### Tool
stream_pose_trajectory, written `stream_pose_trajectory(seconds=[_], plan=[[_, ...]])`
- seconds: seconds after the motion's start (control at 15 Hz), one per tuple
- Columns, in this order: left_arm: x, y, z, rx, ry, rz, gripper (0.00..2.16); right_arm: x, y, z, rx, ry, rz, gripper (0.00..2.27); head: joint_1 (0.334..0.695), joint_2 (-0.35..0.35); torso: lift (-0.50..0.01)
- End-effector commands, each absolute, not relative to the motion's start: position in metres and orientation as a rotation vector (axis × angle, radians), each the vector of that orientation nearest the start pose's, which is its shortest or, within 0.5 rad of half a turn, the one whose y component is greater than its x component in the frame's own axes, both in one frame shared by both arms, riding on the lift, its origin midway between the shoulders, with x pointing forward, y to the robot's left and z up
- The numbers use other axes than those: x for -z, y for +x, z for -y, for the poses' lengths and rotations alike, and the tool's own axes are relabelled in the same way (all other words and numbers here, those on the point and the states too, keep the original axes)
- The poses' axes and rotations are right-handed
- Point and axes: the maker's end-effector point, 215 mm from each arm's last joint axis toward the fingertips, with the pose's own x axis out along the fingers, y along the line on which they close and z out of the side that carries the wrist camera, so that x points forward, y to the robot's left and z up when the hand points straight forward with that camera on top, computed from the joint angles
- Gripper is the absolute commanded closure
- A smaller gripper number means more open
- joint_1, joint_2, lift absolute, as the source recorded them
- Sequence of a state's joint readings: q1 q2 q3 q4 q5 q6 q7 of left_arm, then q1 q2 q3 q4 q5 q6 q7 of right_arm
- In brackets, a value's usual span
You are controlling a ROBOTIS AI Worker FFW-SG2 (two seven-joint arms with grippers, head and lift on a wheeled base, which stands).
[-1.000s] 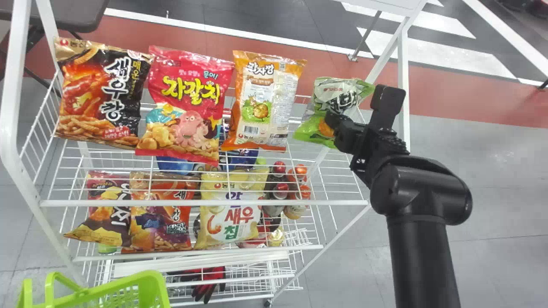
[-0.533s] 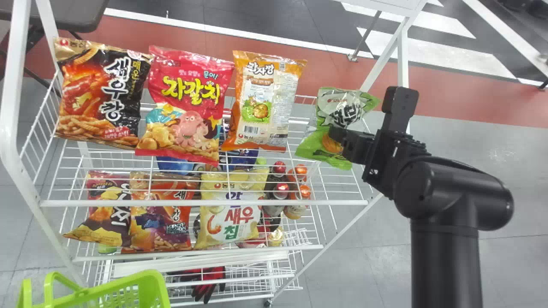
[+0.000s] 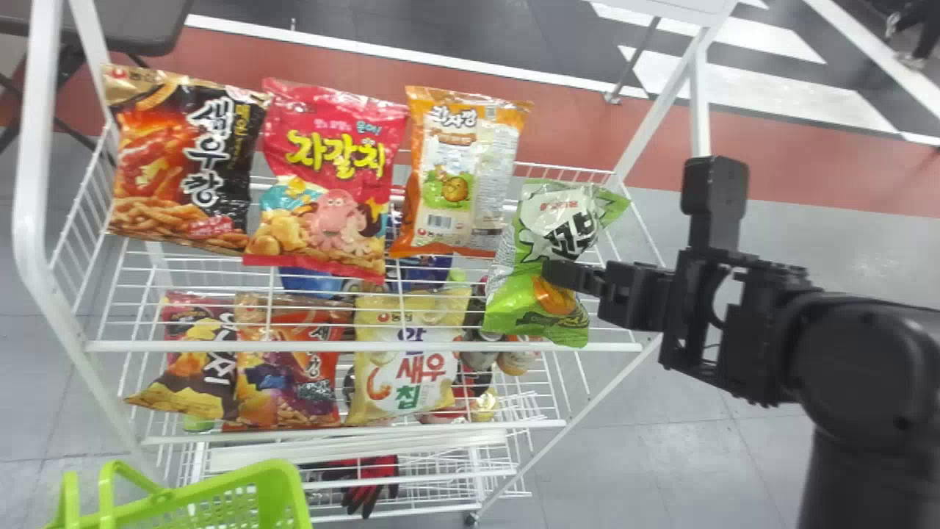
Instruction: Hold basket handle with left hand then pick Gkobukchip with right hand and place into basket
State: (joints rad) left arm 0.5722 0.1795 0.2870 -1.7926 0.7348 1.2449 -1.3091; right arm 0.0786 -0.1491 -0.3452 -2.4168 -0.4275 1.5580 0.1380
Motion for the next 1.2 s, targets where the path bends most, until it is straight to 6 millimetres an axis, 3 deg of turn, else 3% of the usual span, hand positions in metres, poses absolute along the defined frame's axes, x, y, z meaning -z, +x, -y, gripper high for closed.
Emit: stream_pose_trajectory(seconds=[0.0, 0.27, 0.53, 0.67, 0.93, 1.13], plan=[[0.428, 0.187, -0.13, 1.04, -1.432, -0.836, 2.16, 0.335, 0.422, 0.246, -0.238, 0.199, -0.728, 2.25, 0.695, -0.282, 0.0], [0.428, 0.187, -0.13, 1.041, -1.433, -0.835, 2.16, 0.356, 0.376, 0.172, -0.454, 0.284, -0.811, 2.25, 0.695, -0.2, 0.0], [0.429, 0.188, -0.131, 1.038, -1.432, -0.835, 2.16, 0.382, 0.331, 0.1, -0.627, 0.33, -0.915, 2.25, 0.695, -0.053, 0.0], [0.429, 0.188, -0.132, 1.038, -1.435, -0.835, 2.16, 0.405, 0.308, 0.061, -0.712, 0.351, -0.999, 2.25, 0.695, 0.049, 0.0], [0.424, 0.189, -0.134, 1.046, -1.449, -0.815, 2.16, 0.472, 0.255, 0.008, -0.803, 0.317, -1.21, 2.25, 0.695, 0.214, 0.0], [0.42, 0.19, -0.134, 1.053, -1.461, -0.804, 2.16, 0.495, 0.22, -0.025, -0.874, 0.353, -1.316, 2.25, 0.695, 0.35, 0.0]])
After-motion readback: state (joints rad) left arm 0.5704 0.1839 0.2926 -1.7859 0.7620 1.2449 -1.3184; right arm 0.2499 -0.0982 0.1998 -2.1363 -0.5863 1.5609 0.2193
